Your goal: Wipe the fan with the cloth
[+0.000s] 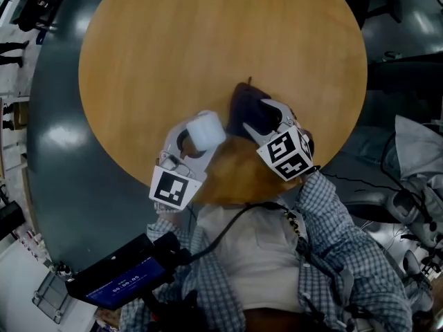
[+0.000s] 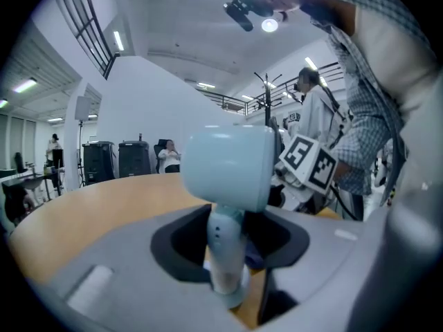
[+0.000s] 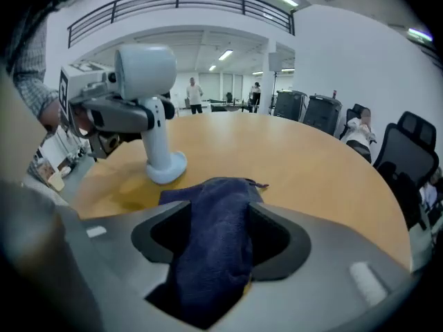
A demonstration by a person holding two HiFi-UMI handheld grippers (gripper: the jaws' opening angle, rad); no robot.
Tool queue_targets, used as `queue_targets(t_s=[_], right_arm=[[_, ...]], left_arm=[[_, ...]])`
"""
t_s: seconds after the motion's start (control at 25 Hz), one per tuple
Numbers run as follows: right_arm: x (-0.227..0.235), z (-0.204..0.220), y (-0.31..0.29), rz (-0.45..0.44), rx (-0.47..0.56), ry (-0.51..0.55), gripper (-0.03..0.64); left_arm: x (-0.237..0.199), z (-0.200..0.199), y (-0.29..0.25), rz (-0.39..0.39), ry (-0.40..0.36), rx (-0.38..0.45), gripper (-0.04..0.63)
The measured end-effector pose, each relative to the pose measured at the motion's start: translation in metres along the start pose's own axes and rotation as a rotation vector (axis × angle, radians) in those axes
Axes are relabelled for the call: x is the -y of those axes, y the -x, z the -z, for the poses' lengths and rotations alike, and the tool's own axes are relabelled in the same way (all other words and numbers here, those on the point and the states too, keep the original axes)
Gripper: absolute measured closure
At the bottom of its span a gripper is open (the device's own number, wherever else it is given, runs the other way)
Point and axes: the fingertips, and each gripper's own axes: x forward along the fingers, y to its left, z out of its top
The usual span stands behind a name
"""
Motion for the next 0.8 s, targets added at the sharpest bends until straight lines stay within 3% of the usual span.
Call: queue_targets(t_s=[0.12, 0.2, 0.32, 0.48, 0.64, 0.8], right_arm=[[-0.007, 0.003, -0.011, 0.020, -0.046, 0.037, 0.399], [-0.007, 0.001, -0.011, 0.035, -0.040, 0.034, 0.412], [-0.001, 0.003, -0.010, 0.060, -0.020, 0.023, 0.497], [0.003, 0.009, -0.005, 0.064, 0.002, -0.003, 0.523], [0.005, -0.017, 0.016, 0.087, 0.070, -0.033, 0.526], [0.008, -0.058, 0.057, 0.110, 0.211, -0.080, 0.526]], left_arm=[[-0.006, 0.002, 0.009, -0.019, 0.020, 0.001, 0.437], [-0.010, 0.000, 0.012, -0.024, 0.030, 0.007, 0.437], [-0.011, -0.001, 0.011, -0.023, 0.034, 0.011, 0.439], [-0.002, -0.002, 0.006, -0.012, 0.013, 0.013, 0.442], [-0.007, -0.019, 0.012, -0.007, 0.000, 0.041, 0.443], [-0.007, -0.043, 0.020, -0.009, -0.014, 0.082, 0.445]])
